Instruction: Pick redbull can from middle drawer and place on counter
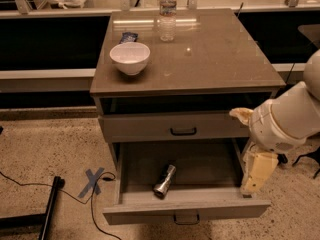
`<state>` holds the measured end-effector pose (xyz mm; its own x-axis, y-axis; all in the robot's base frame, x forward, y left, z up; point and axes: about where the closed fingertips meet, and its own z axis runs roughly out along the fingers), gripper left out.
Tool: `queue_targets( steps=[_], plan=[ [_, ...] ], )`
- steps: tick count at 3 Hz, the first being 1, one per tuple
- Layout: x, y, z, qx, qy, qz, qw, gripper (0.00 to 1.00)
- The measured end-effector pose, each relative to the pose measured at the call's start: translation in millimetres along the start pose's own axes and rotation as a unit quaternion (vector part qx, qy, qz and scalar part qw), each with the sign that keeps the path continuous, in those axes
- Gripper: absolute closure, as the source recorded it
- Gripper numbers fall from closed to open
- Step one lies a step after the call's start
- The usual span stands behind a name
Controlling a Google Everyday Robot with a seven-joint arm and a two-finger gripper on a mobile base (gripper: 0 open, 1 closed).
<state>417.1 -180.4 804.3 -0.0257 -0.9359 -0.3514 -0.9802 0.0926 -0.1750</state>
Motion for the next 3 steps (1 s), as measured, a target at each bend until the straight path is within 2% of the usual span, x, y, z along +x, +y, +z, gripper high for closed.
queue_targets(
  steps=[1, 2, 3],
  plan=[
    [-7, 5, 33, -0.043, 0.021, -0.051, 0.9975, 0.0],
    [-6, 25, 90, -0.088, 0.029, -0.133, 0.9868, 0.0],
    [-2, 24, 99, -0.051, 0.031, -0.176, 0.9826, 0.0]
  ],
)
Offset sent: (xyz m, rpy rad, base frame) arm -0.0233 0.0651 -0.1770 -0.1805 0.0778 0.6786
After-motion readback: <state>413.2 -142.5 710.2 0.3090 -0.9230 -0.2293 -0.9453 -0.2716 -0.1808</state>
